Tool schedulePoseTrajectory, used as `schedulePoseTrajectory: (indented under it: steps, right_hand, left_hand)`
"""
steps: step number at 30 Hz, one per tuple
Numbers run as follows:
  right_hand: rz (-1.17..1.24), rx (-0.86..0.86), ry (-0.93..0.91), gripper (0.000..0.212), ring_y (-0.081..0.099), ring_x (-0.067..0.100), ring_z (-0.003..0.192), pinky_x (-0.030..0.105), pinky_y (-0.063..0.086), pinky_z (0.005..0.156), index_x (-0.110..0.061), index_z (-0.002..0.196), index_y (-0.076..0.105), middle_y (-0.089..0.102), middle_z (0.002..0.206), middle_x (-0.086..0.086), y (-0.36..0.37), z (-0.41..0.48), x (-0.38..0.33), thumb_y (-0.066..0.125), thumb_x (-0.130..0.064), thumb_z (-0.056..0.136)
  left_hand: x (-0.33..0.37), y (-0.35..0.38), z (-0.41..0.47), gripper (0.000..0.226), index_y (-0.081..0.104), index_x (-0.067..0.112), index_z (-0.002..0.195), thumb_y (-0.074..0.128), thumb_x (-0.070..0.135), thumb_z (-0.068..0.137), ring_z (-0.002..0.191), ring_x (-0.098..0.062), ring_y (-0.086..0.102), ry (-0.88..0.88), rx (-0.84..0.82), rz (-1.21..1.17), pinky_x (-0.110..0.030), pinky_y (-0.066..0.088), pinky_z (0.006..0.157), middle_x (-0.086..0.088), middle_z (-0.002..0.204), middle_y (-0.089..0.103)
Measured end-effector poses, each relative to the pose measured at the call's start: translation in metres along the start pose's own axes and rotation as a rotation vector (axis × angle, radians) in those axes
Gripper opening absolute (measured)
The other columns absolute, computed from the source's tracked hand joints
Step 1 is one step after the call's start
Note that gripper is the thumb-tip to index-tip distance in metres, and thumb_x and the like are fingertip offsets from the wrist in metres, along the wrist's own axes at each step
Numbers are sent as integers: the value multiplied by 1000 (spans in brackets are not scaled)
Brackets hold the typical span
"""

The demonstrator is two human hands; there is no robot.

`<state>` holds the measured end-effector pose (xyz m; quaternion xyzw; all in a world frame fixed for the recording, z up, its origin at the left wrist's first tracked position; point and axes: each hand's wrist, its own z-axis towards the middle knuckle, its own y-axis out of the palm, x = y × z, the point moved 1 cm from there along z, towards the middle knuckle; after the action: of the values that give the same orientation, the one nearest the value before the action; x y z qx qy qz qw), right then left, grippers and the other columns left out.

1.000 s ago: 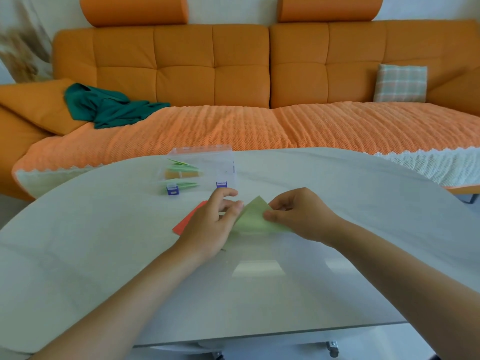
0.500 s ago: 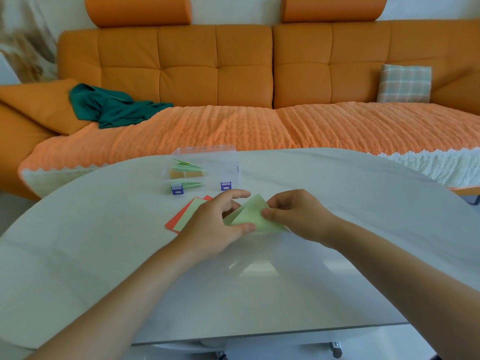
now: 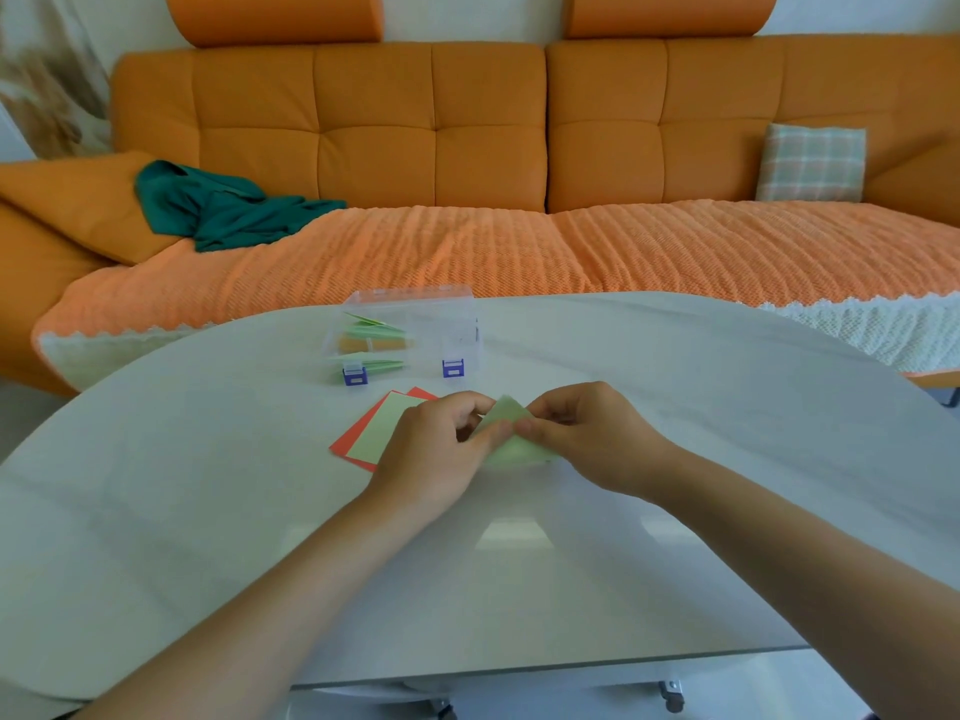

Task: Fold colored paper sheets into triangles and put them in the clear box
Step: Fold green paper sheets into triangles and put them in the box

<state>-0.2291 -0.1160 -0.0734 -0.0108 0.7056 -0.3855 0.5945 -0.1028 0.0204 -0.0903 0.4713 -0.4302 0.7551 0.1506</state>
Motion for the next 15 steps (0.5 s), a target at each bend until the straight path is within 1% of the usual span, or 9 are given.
schedulePoseTrajectory:
  steps: [2,4,5,8,9,11,12,13,15]
  right_hand:
    - [-5,19,10,18,50,7,57,23,42,55,-23,82,77,72,75,4,1,0,1,67,-31,94]
    - [-10,31,23,20,48,6,54,19,40,52,-22,80,76,69,71,5,0,-1,1,66,-30,95]
    - [-9,36,29,21,49,5,53,17,39,51,-21,80,76,69,71,5,0,-1,1,64,-29,96]
    - [4,52,28,21,54,-1,52,10,38,50,-20,86,74,67,69,-4,1,-4,0,59,-25,99]
    - [-8,54,19,21,56,0,56,12,40,52,-20,89,73,67,72,-5,3,-4,-1,56,-25,100]
    - [-72,53,-11,23,61,13,71,28,50,64,-20,95,72,69,81,2,8,-6,0,51,-26,102]
    - [-109,53,-25,25,62,19,77,35,51,72,-19,97,71,69,84,4,11,-6,0,49,-26,103]
    - [-135,56,-36,26,61,22,80,38,51,77,-19,99,71,69,85,4,14,-7,1,47,-26,104]
    - [-154,63,-49,27,60,21,81,36,50,78,-20,101,70,68,87,2,17,-9,0,44,-25,104]
  left_hand:
    - [-1,2,0,10,73,32,101,69,35,92,80,-9,69,6,29,13,-34,55,77,12,86,74]
    - [1,2,-1,25,69,34,118,68,33,93,86,0,65,26,82,60,-14,49,77,15,94,72]
    - [2,2,-2,32,66,33,126,67,33,94,88,2,63,40,98,93,-9,46,77,16,97,71]
    - [6,4,-4,39,61,30,136,64,28,96,90,0,60,94,107,167,-11,45,80,14,100,68]
    - [6,6,-4,40,60,28,136,64,25,97,88,0,59,108,111,177,-10,44,79,13,96,66]
    - [4,8,-3,39,61,25,136,63,20,97,83,2,56,117,129,177,-6,39,74,15,88,62]
    - [3,9,-3,39,61,25,136,62,19,98,83,1,55,114,133,174,-5,38,73,14,87,61]
    - [3,10,-3,39,61,24,136,62,18,98,83,0,56,111,132,173,-5,37,73,13,88,61]
    - [3,10,-3,39,61,24,136,61,17,98,82,1,55,117,123,172,-6,37,72,12,87,60]
